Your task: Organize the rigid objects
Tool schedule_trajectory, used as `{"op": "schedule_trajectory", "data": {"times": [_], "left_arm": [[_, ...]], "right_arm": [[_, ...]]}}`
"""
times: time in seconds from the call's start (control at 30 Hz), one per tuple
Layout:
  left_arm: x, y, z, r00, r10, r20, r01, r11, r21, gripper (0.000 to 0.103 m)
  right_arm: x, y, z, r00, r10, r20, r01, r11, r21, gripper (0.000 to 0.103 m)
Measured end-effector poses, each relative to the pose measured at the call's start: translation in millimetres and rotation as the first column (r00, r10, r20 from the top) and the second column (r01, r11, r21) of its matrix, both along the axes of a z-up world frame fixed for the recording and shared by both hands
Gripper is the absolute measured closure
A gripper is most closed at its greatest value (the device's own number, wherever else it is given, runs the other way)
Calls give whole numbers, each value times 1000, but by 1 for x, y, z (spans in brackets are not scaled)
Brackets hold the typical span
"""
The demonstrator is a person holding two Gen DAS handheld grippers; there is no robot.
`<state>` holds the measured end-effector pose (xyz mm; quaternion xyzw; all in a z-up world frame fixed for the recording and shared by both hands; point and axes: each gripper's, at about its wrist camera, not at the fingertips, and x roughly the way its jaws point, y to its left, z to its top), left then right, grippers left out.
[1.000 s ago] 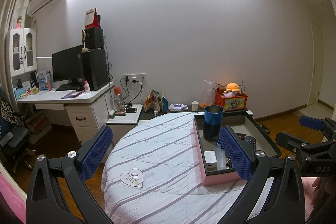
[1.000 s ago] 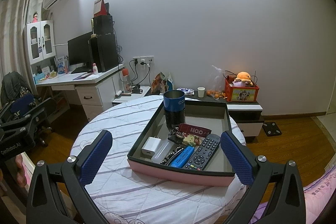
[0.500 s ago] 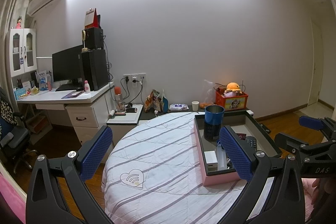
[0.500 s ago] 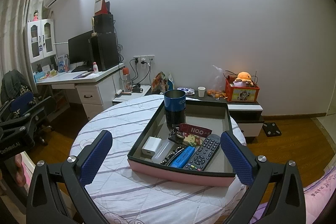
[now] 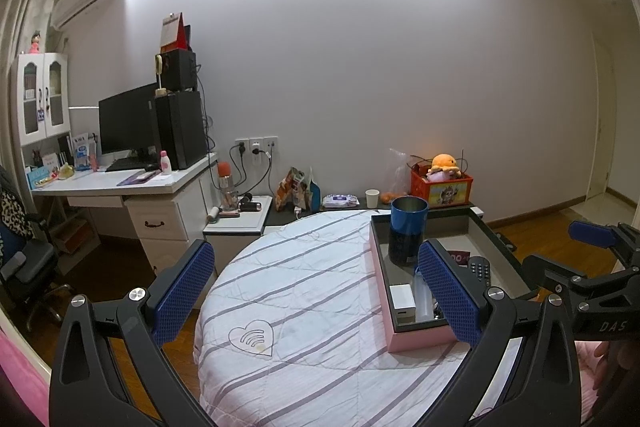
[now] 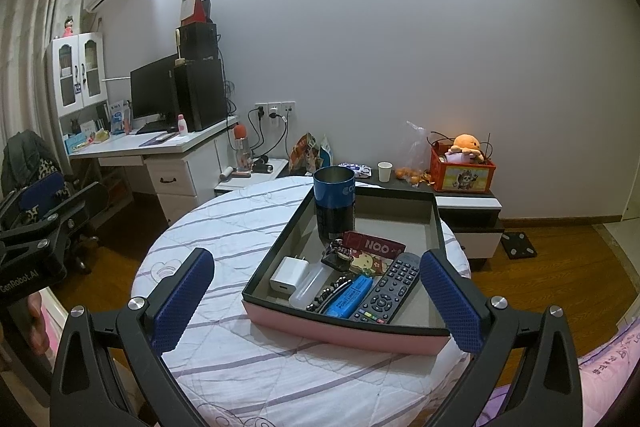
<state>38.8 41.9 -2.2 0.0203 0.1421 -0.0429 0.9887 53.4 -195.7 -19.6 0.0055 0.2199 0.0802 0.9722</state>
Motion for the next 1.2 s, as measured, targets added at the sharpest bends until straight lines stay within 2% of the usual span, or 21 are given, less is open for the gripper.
{"op": "schedule_trajectory", "data": {"times": [1.2], "left_arm": [[1, -3, -5, 1000, -3, -13, 3, 1000, 15, 0]], "right_arm": [[0, -2, -4, 1000, -3, -22, 3, 1000, -5, 0]]}}
